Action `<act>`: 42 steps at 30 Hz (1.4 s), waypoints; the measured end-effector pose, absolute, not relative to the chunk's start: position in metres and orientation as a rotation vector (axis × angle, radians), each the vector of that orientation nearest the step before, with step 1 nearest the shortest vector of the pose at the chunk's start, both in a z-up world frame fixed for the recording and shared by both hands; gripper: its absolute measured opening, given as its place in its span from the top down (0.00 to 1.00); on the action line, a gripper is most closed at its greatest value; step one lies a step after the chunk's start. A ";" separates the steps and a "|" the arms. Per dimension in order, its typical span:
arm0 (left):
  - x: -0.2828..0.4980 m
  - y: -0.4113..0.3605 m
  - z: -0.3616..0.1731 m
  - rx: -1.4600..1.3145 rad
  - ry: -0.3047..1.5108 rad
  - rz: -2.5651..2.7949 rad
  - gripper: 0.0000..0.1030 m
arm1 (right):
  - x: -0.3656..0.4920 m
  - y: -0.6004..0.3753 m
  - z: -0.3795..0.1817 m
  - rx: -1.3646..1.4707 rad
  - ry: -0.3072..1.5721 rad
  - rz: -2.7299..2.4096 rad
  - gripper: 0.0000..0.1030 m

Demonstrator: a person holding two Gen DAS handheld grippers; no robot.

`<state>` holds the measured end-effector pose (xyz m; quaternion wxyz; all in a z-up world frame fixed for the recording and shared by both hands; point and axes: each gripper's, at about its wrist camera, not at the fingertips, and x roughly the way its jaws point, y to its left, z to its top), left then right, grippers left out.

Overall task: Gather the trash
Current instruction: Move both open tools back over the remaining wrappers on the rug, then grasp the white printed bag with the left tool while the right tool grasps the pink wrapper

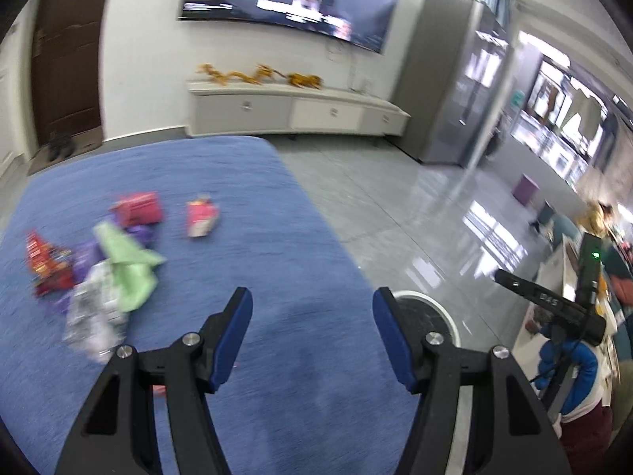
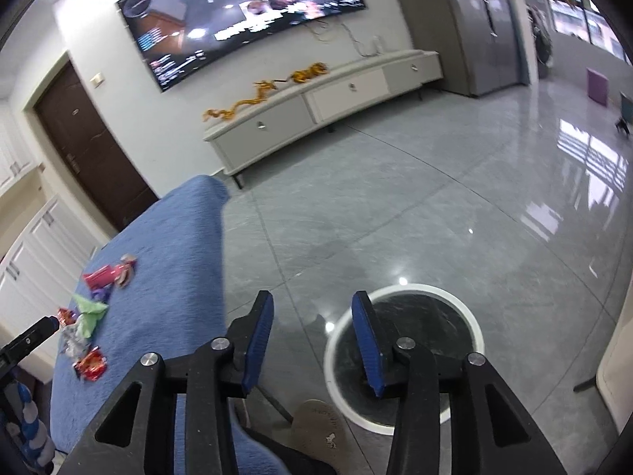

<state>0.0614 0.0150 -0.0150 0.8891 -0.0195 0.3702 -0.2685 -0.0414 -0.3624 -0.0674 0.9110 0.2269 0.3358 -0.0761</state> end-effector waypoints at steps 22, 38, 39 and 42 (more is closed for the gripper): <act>0.065 0.191 -0.061 -0.238 0.813 -0.242 0.40 | 0.016 -0.198 -0.032 0.194 0.729 0.234 0.45; 0.111 0.180 -0.076 -0.233 0.851 -0.281 0.40 | 0.080 -0.167 -0.036 0.178 0.790 0.347 0.44; 0.115 0.180 -0.078 -0.230 0.855 -0.288 0.40 | 0.087 -0.163 -0.036 0.178 0.793 0.356 0.44; 0.126 0.173 -0.084 -0.217 0.870 -0.312 0.40 | 0.109 -0.151 -0.041 0.165 0.806 0.380 0.44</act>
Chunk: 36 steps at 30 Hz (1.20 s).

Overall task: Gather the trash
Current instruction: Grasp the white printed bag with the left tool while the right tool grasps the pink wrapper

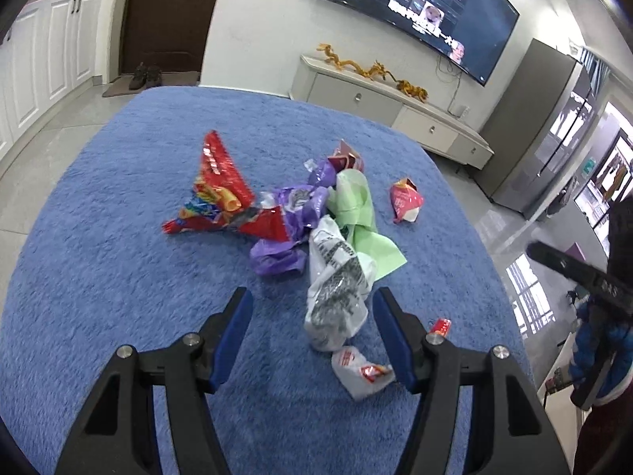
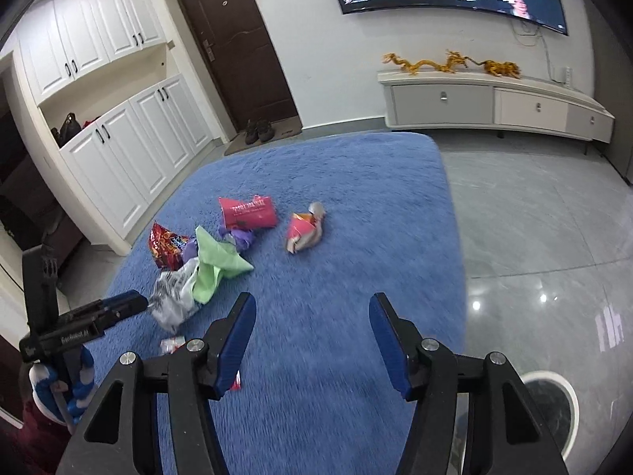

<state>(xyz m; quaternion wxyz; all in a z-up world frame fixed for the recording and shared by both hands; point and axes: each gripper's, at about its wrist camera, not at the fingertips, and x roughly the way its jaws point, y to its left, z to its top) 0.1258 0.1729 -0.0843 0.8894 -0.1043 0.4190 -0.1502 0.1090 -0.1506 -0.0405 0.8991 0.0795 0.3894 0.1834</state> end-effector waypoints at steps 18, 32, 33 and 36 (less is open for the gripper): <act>0.159 0.164 -0.112 -0.219 0.899 -0.419 0.44 | 0.233 -0.092 -0.096 0.138 0.907 0.399 0.45; 0.153 0.145 -0.106 -0.206 0.890 -0.476 0.68 | 0.237 -0.093 -0.107 0.146 0.902 0.373 0.70; 0.151 0.147 -0.105 -0.210 0.888 -0.474 0.68 | 0.233 -0.095 -0.105 0.148 0.898 0.374 0.70; 0.146 0.151 -0.100 -0.222 0.878 -0.465 0.68 | 0.218 -0.100 -0.098 0.157 0.882 0.376 0.71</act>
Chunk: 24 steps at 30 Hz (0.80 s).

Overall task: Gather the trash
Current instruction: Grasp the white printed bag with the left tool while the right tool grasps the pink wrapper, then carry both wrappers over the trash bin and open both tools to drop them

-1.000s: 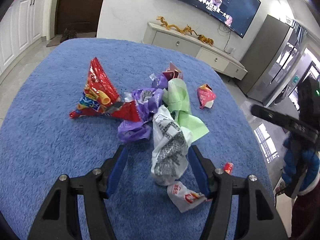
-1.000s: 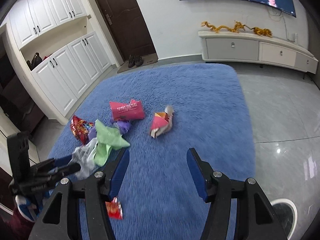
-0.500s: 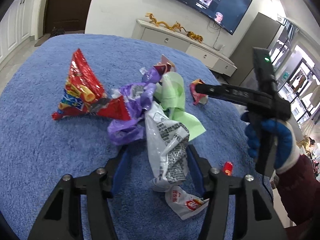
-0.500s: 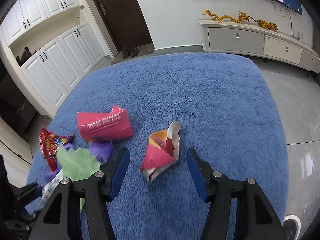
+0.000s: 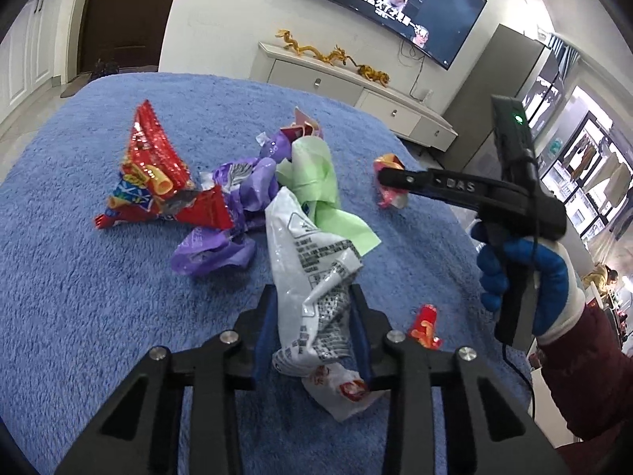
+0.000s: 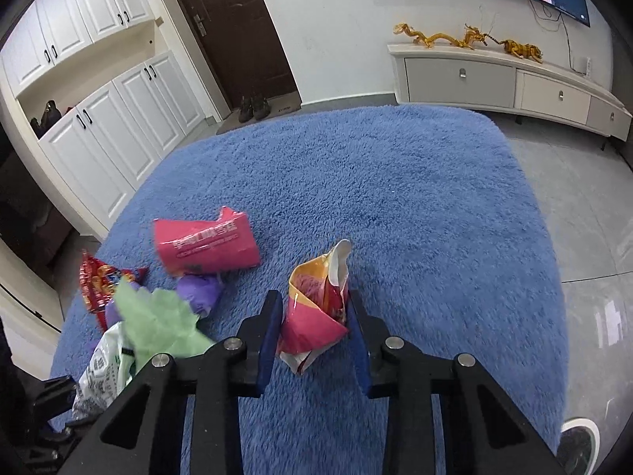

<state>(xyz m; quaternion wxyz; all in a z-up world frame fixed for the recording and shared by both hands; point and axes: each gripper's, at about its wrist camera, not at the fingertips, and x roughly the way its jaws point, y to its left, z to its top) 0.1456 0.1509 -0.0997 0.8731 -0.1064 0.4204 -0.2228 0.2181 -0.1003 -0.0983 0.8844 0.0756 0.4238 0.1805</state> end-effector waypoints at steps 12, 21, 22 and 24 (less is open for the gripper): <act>0.096 0.165 -0.073 -0.224 0.813 -0.435 0.69 | 0.146 -0.128 -0.065 0.201 0.829 0.382 0.71; 0.070 0.159 -0.055 -0.212 0.786 -0.440 0.69 | 0.088 -0.162 -0.050 0.222 0.783 0.318 0.71; 0.068 0.157 -0.053 -0.209 0.784 -0.442 0.68 | 0.082 -0.167 -0.051 0.227 0.780 0.309 0.71; 0.062 0.152 -0.049 -0.198 0.779 -0.450 0.69 | 0.073 -0.177 -0.051 0.240 0.776 0.291 0.71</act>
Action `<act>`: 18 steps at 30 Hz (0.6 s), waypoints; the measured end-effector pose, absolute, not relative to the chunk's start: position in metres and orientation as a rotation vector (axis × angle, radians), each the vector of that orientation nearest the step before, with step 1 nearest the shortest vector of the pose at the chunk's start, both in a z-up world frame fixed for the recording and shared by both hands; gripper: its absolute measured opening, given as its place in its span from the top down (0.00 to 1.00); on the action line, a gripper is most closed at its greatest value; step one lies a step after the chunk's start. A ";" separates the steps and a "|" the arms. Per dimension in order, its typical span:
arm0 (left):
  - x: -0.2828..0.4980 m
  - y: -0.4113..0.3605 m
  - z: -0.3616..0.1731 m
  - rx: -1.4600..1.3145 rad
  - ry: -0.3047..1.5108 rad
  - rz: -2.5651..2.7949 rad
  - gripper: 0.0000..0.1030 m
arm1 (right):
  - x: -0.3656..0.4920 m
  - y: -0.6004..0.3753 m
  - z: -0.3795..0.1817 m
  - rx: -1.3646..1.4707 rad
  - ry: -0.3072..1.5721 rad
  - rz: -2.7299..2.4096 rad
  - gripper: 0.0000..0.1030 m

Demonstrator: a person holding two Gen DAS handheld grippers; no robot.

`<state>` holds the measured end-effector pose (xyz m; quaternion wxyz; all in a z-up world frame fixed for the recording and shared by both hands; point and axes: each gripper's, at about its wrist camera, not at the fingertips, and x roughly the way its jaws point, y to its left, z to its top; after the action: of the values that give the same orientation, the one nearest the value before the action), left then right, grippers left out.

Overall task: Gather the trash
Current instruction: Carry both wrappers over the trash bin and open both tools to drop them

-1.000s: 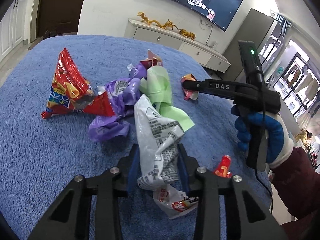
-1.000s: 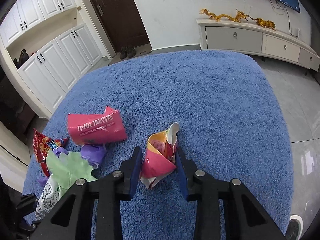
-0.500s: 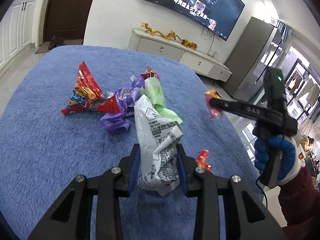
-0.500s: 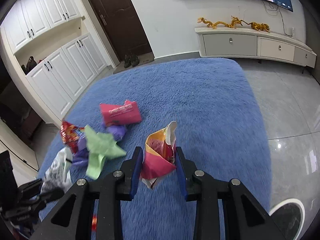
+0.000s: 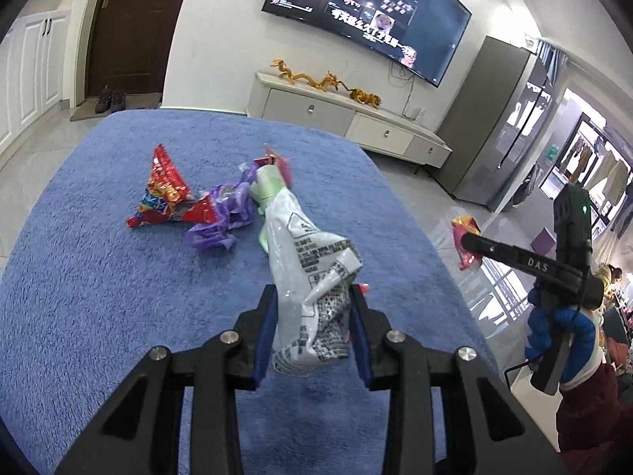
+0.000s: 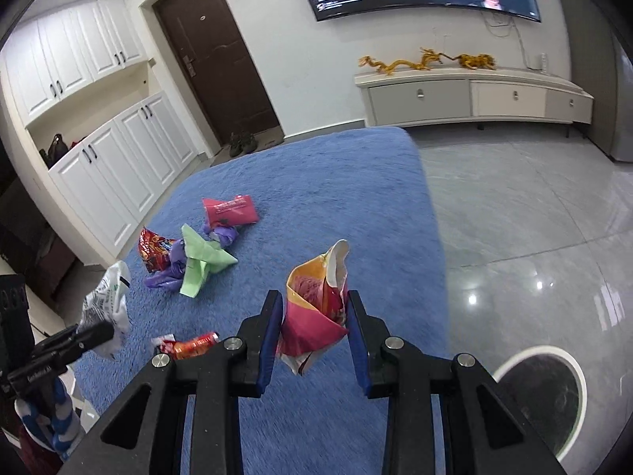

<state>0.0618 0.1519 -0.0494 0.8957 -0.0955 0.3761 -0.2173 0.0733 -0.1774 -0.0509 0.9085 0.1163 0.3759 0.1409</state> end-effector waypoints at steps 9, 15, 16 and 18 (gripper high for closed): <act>0.052 0.108 -0.037 -0.133 0.786 -0.510 0.69 | 0.040 -0.223 -0.060 0.300 0.754 0.219 0.71; 0.053 0.052 -0.033 -0.054 0.816 -0.592 0.69 | 0.020 -0.263 -0.077 0.382 0.743 0.167 0.71; 0.054 0.041 -0.032 -0.037 0.820 -0.607 0.69 | 0.016 -0.272 -0.081 0.399 0.742 0.156 0.71; 0.056 0.018 -0.032 0.000 0.829 -0.643 0.69 | 0.010 -0.291 -0.091 0.439 0.744 0.126 0.71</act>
<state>0.0559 0.0175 -0.0318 0.8657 -0.0002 0.3956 -0.3068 0.0103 -0.2911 -0.0913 0.9062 0.2126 0.3603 0.0610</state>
